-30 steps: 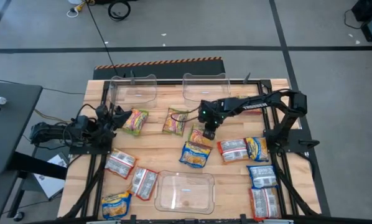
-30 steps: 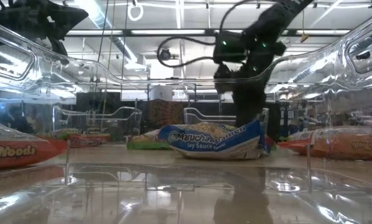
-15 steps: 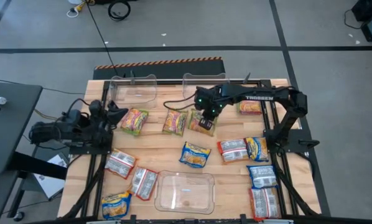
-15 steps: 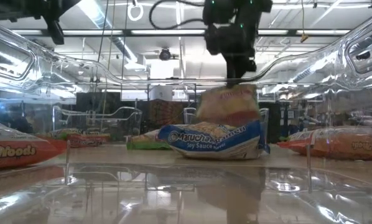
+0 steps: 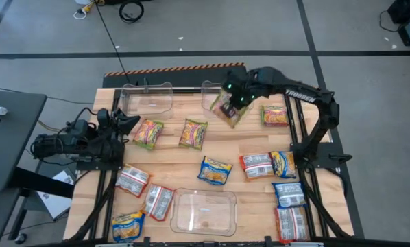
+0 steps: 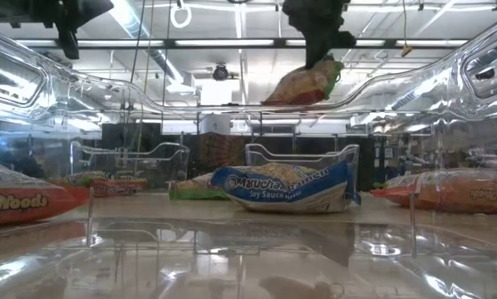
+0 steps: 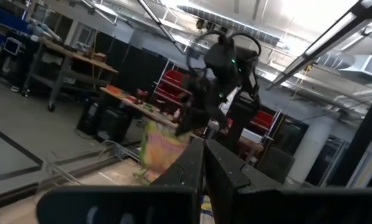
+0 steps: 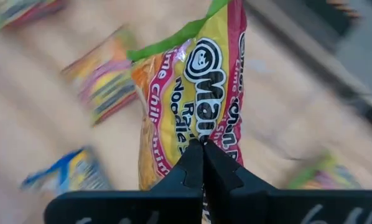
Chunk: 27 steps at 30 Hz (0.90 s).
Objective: Sort Maruchan noodles
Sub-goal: Put the green noodle pack into the top right transparent bin
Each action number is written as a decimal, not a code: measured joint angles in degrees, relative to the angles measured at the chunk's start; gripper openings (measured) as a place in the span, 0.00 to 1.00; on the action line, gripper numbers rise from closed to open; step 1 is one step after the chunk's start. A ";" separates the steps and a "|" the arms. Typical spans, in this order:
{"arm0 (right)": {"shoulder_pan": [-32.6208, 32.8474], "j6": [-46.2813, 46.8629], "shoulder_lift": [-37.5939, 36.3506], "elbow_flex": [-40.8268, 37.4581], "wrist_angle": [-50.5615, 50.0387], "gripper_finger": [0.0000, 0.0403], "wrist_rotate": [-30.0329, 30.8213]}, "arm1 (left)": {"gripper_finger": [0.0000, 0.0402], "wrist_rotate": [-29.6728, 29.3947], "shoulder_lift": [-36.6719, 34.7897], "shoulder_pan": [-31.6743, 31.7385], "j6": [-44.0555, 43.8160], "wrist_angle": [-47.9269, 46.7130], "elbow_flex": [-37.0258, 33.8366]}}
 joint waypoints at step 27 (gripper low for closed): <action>-18.14 24.39 -0.31 -24.29 18.58 0.00 9.54 | 0.05 0.22 0.00 0.00 -3.68 -0.70 -0.09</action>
